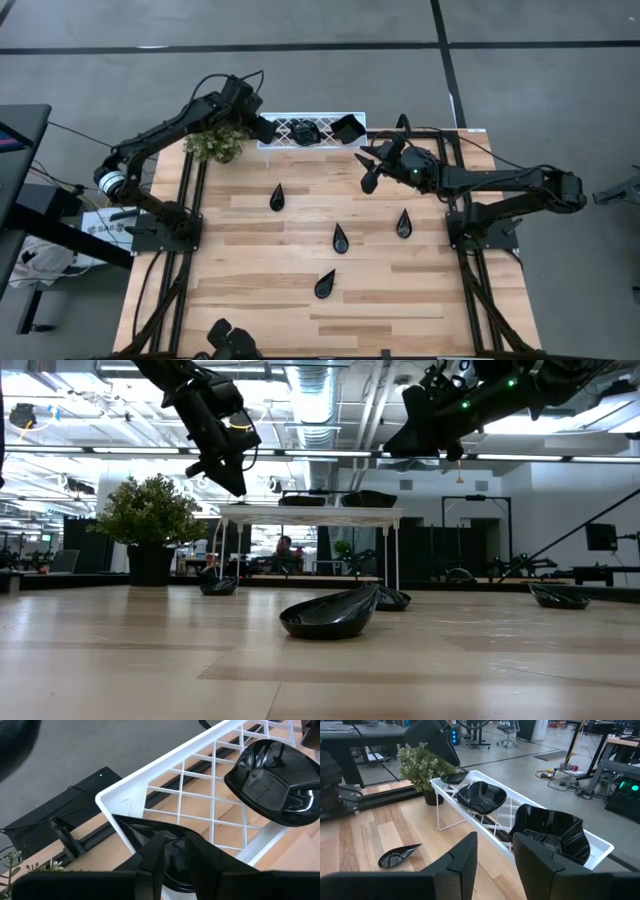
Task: Pick & Place Mini shaped plates
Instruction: Stack the drop shaped plate on the top of the drop shaped plate on the shelf
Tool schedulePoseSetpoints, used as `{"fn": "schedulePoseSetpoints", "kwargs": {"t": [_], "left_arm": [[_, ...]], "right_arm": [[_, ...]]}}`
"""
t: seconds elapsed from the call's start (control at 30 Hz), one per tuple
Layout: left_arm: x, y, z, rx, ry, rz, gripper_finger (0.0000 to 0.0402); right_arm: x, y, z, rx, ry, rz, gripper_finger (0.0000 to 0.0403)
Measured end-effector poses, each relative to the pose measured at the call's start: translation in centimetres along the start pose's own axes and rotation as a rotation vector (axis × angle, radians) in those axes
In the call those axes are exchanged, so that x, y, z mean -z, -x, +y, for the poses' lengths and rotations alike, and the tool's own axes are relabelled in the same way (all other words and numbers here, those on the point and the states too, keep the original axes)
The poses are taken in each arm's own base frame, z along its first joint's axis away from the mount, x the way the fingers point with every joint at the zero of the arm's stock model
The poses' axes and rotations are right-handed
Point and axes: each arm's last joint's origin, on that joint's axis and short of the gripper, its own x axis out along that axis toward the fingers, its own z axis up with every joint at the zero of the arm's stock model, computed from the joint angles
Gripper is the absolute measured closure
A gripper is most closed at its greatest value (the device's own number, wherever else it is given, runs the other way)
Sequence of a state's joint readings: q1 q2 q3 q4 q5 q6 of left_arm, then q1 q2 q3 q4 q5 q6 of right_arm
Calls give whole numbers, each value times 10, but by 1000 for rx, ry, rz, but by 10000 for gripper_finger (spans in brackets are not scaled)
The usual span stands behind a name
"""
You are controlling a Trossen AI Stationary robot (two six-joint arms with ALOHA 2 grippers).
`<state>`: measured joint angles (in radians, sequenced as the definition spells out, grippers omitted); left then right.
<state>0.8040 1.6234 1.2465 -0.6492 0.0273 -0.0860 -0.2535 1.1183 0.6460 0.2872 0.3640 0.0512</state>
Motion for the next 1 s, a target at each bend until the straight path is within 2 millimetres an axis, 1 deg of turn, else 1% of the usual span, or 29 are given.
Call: {"fn": "schedulePoseSetpoints", "kwargs": {"t": [0.13, 0.23, 0.33, 0.47, 0.6, 0.67, 0.8, 0.9, 1.0], "left_arm": [[0, 4, -5, 9, -20, -11, 326], [0, 16, -16, 29, -68, -44, 329], [4, 34, -31, 57, -142, -97, 332], [23, 56, -51, 99, -301, -141, 335], [51, 67, -67, 155, -366, -181, 335], [66, 69, -72, 169, -345, -200, 335], [93, 65, -75, 206, -234, -218, 335], [111, 57, -75, 231, -129, -214, 335], [124, 48, -78, 262, -69, -216, 335]], "right_arm": [[2, 0, 0, 1, 4, 17, 282], [2, 0, 1, -3, 6, 20, 282], [2, 1, 3, -6, 14, 17, 282], [2, 1, 2, -5, 58, 16, 282], [1, 2, 2, 12, 60, 14, 282], [0, 5, 5, 6, 54, 3, 282], [-3, 11, 12, -2, 73, -16, 282], [-3, 13, 16, 3, 101, -18, 282], [-3, 14, 18, -2, 126, -18, 282]]}}
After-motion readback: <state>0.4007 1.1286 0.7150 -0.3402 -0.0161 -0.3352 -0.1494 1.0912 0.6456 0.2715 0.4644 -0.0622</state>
